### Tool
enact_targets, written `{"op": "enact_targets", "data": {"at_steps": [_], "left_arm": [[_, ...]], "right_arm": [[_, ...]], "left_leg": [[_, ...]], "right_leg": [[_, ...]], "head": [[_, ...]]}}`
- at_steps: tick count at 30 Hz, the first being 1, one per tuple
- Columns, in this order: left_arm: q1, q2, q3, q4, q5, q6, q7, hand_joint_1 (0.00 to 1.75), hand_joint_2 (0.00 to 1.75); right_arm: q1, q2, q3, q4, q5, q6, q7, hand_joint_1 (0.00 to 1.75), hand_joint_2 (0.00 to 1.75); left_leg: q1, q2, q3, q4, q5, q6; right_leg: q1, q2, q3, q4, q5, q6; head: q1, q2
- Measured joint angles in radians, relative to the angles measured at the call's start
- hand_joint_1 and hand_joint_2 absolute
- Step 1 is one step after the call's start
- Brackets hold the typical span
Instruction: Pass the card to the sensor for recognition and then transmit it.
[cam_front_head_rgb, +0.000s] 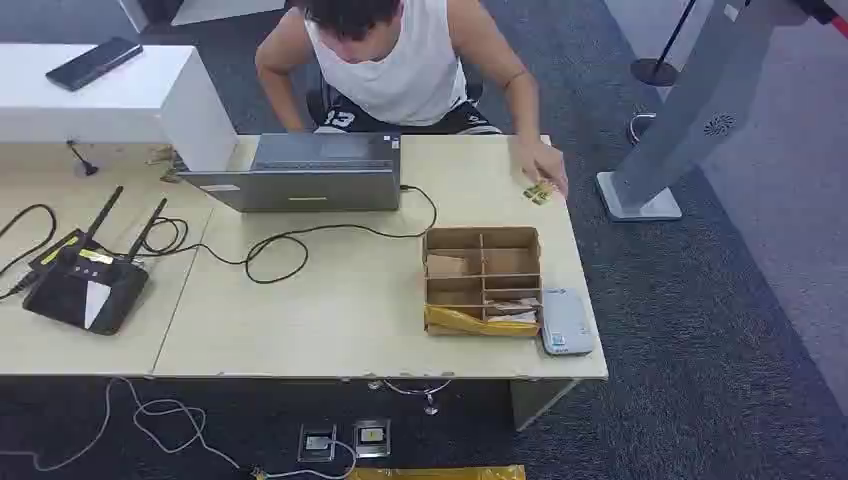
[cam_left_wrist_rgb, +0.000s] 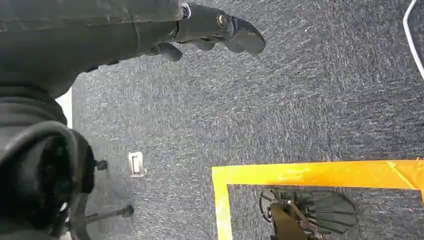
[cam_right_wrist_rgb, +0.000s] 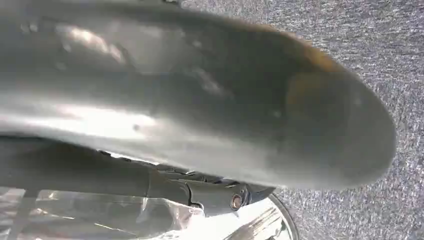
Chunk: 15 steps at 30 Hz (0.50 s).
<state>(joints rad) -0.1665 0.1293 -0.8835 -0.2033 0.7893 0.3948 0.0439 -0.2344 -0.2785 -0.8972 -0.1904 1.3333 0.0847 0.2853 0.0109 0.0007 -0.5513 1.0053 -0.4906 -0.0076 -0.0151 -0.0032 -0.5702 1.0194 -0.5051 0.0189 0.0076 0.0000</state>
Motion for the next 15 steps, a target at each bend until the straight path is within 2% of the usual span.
{"op": "enact_targets", "data": {"at_steps": [15], "left_arm": [[0.0,0.002,0.0,0.0,-0.002,-0.009,-0.006,0.0,0.0]], "right_arm": [[0.005,0.0,0.0,0.0,-0.014,-0.003,0.002,0.0,0.0]], "left_leg": [[0.0,0.0,0.0,0.0,0.0,0.0]], "right_leg": [[0.0,0.0,0.0,0.0,0.0,0.0]], "head": [[0.0,0.0]]}}
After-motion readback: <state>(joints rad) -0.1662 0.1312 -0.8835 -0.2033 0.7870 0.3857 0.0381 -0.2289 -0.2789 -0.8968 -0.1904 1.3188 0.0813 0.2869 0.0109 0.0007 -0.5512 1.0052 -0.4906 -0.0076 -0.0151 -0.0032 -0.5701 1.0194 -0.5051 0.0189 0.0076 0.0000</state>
